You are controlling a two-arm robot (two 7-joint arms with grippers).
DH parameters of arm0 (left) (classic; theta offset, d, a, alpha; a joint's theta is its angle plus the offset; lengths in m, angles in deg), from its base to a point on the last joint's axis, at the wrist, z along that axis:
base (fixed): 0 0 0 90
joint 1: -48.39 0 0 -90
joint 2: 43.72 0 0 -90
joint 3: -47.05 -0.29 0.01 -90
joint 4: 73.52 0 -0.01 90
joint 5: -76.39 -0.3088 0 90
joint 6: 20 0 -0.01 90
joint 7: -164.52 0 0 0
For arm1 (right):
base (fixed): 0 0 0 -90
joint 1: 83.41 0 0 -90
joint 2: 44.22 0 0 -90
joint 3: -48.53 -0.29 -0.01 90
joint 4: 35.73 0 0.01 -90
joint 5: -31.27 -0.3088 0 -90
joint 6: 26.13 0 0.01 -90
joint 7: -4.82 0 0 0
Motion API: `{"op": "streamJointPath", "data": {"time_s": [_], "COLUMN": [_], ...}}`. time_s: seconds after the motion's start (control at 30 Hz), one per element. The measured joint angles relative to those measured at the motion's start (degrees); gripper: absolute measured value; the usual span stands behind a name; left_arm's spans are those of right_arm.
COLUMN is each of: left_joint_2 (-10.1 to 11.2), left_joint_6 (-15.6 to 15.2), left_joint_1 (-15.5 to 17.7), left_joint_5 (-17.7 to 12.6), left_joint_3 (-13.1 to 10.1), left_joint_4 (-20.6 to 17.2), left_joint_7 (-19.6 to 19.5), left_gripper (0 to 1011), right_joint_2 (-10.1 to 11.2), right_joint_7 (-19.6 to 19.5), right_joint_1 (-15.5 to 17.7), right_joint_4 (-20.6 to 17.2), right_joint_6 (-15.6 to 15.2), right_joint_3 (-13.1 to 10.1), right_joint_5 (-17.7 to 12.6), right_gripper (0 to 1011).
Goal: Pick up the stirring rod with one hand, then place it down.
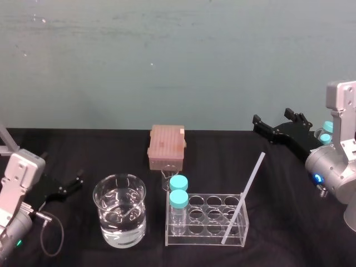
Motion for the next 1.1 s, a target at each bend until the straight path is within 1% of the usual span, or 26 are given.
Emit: {"op": "streamJointPath", "data": {"time_s": [1.1], "left_joint_2": [0.0], "left_joint_6": [0.0], "left_joint_1": [0.0], "left_joint_5": [0.0], "left_joint_3": [0.0], "left_joint_4": [0.0], "left_joint_7": [0.0], "left_gripper": [1005], "right_joint_2": [0.1], "right_joint_7": [-0.6], "right_joint_1": [0.1], "right_joint_4": [-0.4], "right_joint_6": [0.1], "right_joint_3": [0.0], "right_joint_5": [0.2], "right_gripper": [1003]}}
